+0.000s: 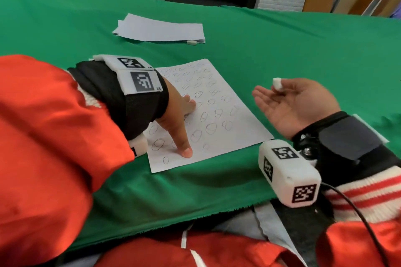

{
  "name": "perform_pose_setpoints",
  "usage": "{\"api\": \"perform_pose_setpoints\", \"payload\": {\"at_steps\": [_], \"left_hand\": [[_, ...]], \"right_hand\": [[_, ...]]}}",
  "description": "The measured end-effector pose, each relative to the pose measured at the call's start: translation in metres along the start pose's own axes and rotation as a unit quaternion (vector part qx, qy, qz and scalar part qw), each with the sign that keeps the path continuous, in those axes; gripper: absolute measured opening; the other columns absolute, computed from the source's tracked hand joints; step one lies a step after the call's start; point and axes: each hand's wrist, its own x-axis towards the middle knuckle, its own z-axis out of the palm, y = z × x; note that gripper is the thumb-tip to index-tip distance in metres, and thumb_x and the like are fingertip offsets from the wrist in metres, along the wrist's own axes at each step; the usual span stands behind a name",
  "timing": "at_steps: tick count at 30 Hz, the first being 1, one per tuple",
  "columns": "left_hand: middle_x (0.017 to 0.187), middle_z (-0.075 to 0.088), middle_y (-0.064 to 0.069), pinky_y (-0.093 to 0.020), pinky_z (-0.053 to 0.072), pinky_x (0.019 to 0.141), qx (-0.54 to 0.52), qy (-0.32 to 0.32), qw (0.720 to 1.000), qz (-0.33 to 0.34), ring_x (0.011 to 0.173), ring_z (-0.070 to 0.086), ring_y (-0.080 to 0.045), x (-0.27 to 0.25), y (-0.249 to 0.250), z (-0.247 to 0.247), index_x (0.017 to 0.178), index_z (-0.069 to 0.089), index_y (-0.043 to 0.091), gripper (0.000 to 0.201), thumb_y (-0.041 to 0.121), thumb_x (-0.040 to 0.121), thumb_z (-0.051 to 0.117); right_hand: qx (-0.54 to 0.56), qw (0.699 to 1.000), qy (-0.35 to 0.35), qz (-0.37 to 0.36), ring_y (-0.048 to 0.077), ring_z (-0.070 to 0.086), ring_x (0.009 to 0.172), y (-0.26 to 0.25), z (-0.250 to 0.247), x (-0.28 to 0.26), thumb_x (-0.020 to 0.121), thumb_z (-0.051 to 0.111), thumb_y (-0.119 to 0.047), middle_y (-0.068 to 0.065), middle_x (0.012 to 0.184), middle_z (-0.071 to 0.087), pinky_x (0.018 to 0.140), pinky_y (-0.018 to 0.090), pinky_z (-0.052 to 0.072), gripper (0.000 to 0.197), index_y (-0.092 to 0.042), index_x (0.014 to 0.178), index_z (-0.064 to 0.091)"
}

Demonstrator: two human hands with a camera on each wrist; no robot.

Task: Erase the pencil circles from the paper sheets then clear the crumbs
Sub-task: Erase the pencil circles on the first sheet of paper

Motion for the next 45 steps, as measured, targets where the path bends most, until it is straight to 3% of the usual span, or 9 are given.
{"api": "perform_pose_setpoints", "payload": {"at_steps": [7,13,16,19,25,31,37,41,45], "left_hand": [[0.159,-0.010,0.007,-0.036,0.015,0.115,0.011,-0.004,1.000,-0.006,0.144,0.016,-0.018,0.000,0.001,-0.001,0.150,-0.013,0.021,0.127,0.073,0.063,0.063],[0.159,-0.011,0.007,-0.036,0.015,0.115,0.009,-0.003,1.000,0.001,0.144,0.016,-0.018,-0.001,0.000,-0.001,0.150,-0.013,0.020,0.126,0.072,0.064,0.063],[0.159,-0.009,0.009,-0.036,0.015,0.115,0.009,0.001,1.000,0.000,0.144,0.018,-0.017,-0.001,-0.001,-0.002,0.151,-0.010,0.022,0.126,0.072,0.063,0.065],[0.158,-0.013,0.009,-0.037,0.011,0.116,0.004,0.013,1.000,0.012,0.146,0.009,-0.014,-0.002,-0.001,-0.001,0.150,-0.013,0.024,0.126,0.069,0.064,0.067],[0.157,-0.018,0.011,-0.036,0.006,0.116,-0.013,0.011,1.000,0.026,0.146,0.002,-0.012,-0.007,-0.001,-0.012,0.149,-0.016,0.029,0.118,0.068,0.069,0.062],[0.159,-0.001,0.011,-0.036,0.007,0.116,-0.019,0.052,0.997,0.060,0.146,0.009,-0.014,-0.007,0.013,-0.043,0.151,-0.001,0.035,0.108,0.066,0.070,0.062],[0.159,-0.006,0.008,-0.032,0.005,0.116,0.013,0.044,0.994,0.098,0.146,0.004,-0.012,0.015,0.026,-0.039,0.151,-0.006,0.028,0.106,0.062,0.078,0.062],[0.158,-0.012,0.008,-0.037,0.001,0.117,0.013,0.037,0.993,0.114,0.146,-0.004,-0.012,0.022,0.024,-0.040,0.151,-0.012,0.026,0.110,0.063,0.077,0.060],[0.157,-0.018,0.008,-0.039,-0.001,0.116,0.007,0.018,0.991,0.130,0.146,-0.008,-0.012,0.030,0.025,-0.033,0.149,-0.016,0.025,0.112,0.065,0.077,0.060]], "right_hand": [[-0.044,0.982,-0.117,0.142,0.029,0.058,0.095,0.049,0.024,-0.010,0.096,0.036,-0.013,0.024,0.112,0.055,0.081,0.036,0.049,0.026,-0.006,0.073,0.048],[-0.095,0.995,0.033,0.012,0.033,0.059,0.100,0.010,-0.010,0.007,0.095,0.042,-0.011,0.018,0.113,0.058,0.080,0.039,0.049,0.012,-0.007,0.088,0.052],[-0.228,0.974,0.005,-0.010,0.022,0.068,0.076,-0.008,-0.016,0.002,0.094,0.047,-0.017,0.007,0.091,0.067,0.071,0.035,0.048,0.012,-0.013,0.085,0.054],[-0.390,0.919,-0.046,-0.042,0.008,0.063,0.052,-0.017,-0.012,-0.004,0.091,0.054,-0.019,-0.002,0.067,0.069,0.063,0.026,0.045,0.012,-0.014,0.080,0.056],[-0.645,0.748,-0.065,-0.142,0.007,0.057,0.057,-0.020,-0.002,-0.016,0.083,0.066,-0.029,-0.005,0.065,0.066,0.060,0.025,0.044,0.014,-0.018,0.076,0.064],[-0.748,0.643,-0.045,-0.159,0.015,0.057,0.067,-0.015,0.008,-0.015,0.084,0.065,-0.033,-0.004,0.069,0.062,0.065,0.026,0.043,0.015,-0.019,0.079,0.064],[-0.795,0.597,-0.064,-0.090,0.010,0.055,0.059,-0.026,0.008,-0.009,0.084,0.065,-0.037,-0.005,0.066,0.065,0.064,0.025,0.046,0.019,-0.018,0.080,0.064],[-0.845,0.512,-0.090,-0.128,0.007,0.049,0.066,-0.024,0.018,-0.006,0.089,0.058,-0.037,-0.010,0.074,0.058,0.054,0.015,0.035,0.013,-0.025,0.086,0.063],[-0.883,0.419,-0.147,-0.151,0.014,0.046,0.078,-0.012,0.030,0.001,0.093,0.049,-0.037,-0.008,0.080,0.051,0.064,0.022,0.033,0.015,-0.026,0.094,0.060]]}}
